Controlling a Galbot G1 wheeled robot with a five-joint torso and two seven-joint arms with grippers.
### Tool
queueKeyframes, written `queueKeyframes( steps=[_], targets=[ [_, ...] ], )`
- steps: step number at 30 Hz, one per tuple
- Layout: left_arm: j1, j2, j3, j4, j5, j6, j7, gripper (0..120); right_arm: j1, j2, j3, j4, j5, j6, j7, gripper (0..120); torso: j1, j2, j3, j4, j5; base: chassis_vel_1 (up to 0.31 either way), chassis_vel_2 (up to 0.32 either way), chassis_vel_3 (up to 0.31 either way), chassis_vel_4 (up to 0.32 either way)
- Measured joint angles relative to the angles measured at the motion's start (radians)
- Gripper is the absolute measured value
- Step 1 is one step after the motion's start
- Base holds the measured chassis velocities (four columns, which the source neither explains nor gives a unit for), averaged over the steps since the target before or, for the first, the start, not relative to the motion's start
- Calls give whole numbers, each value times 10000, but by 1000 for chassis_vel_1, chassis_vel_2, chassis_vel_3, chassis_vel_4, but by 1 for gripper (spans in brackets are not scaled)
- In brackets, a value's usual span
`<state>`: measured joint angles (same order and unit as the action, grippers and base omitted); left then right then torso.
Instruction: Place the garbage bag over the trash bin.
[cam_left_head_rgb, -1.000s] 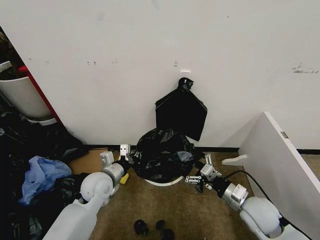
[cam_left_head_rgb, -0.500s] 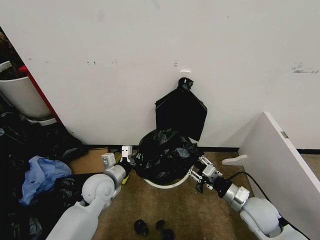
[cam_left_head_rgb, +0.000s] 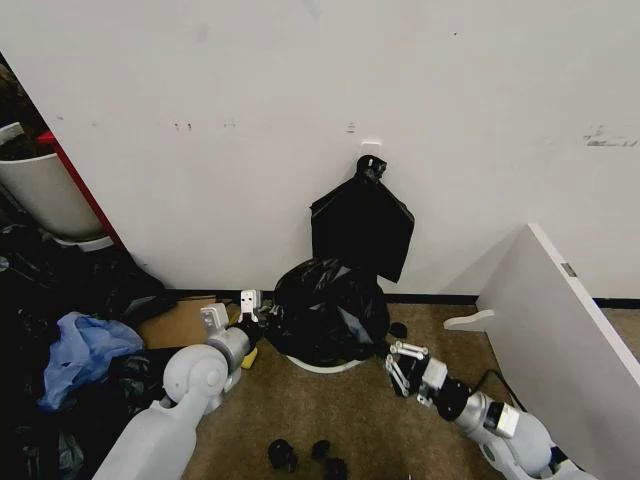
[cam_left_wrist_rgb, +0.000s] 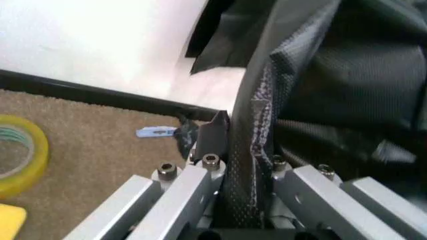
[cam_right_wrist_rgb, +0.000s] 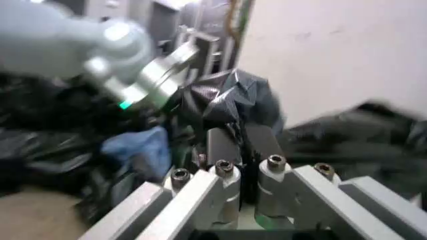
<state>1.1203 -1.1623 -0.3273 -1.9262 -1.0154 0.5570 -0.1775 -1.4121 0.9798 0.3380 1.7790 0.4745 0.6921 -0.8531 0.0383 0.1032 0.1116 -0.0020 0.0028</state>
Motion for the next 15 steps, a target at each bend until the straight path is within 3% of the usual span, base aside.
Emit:
queueKeyframes(
  steps=[5,11,12,15],
  targets=[
    [-32,57,-93,-231,-708,416,-267,2,437,194,3,-764,-444,640,-317,0,0,0,0,0,0,0,0,0,0],
    [-80,5,41,-177,-534,462,-313,2,560,178,8,-761,-919,974,247,4,0,0,0,1,1,0,0,0,0],
    [-88,0,86,-120,-444,442,-306,2,480,140,-8,-596,-627,892,185,7,0,0,0,0,0,0,0,0,0],
    [-147,-3,163,77,-307,362,-304,2,86,50,198,207,1311,-528,-1789,19,0,0,0,1,1,0,0,0,0]
  ],
)
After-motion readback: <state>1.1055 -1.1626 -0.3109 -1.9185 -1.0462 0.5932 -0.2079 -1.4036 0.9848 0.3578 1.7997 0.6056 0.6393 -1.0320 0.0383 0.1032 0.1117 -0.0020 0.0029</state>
